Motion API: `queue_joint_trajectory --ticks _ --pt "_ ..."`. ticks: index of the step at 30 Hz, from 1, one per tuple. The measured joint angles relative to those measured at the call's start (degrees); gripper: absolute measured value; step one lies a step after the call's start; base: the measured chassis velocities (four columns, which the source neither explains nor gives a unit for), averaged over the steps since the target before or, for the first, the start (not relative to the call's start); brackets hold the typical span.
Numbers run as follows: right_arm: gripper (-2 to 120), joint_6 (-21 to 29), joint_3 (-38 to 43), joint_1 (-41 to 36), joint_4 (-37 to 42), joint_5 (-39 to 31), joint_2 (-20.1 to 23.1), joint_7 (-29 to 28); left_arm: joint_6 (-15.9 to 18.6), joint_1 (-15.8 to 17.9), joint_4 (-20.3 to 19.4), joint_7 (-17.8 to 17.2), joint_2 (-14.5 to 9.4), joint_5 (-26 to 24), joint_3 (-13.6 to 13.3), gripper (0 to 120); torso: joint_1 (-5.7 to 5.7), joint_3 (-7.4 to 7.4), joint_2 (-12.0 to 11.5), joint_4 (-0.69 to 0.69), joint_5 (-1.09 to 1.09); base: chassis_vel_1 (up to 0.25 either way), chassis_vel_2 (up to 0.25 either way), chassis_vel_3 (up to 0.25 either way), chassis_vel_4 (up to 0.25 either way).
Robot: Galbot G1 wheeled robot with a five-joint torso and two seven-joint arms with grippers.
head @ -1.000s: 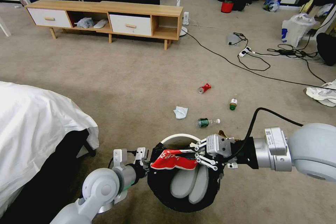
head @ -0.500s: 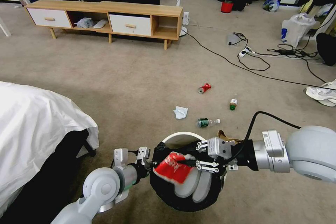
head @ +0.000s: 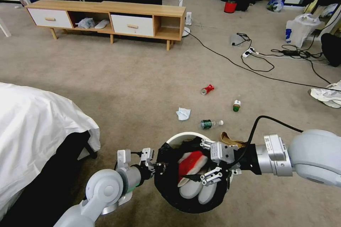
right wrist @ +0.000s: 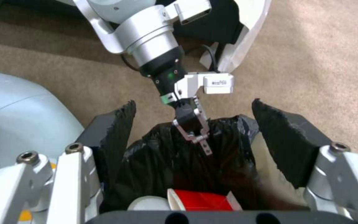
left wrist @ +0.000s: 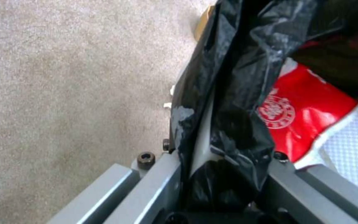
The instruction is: Pick up the trash bin and place the garbage on the floor into it.
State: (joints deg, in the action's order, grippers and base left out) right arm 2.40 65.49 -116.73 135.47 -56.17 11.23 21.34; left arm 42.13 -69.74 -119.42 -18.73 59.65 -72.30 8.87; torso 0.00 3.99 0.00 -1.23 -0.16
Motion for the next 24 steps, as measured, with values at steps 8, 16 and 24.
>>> queue_joint_trajectory --ticks 8,16,24 --pt "76 -0.38 -0.22 2.61 0.6 -0.79 -1.59 0.15 0.0 -0.2 0.0 -1.63 0.17 -1.46 0.13 0 0.0 0.0 0.0 0.0 0.0 0.0 0.0 0.0 0.0" --pt "85 -0.88 -1.16 8.58 2.59 -3.67 -5.11 0.05 0.0 -1.52 0.06 -3.97 0.38 -2.98 0.99 0 0.0 0.0 0.0 0.0 0.0 0.0 0.0 0.0 0.0" --pt "88 -0.99 -1.86 11.62 4.13 -5.12 -8.41 0.25 0.0 -2.26 0.15 -4.61 0.34 -3.34 1.71 0 0.0 0.0 0.0 0.0 0.0 0.0 0.0 0.0 0.0"
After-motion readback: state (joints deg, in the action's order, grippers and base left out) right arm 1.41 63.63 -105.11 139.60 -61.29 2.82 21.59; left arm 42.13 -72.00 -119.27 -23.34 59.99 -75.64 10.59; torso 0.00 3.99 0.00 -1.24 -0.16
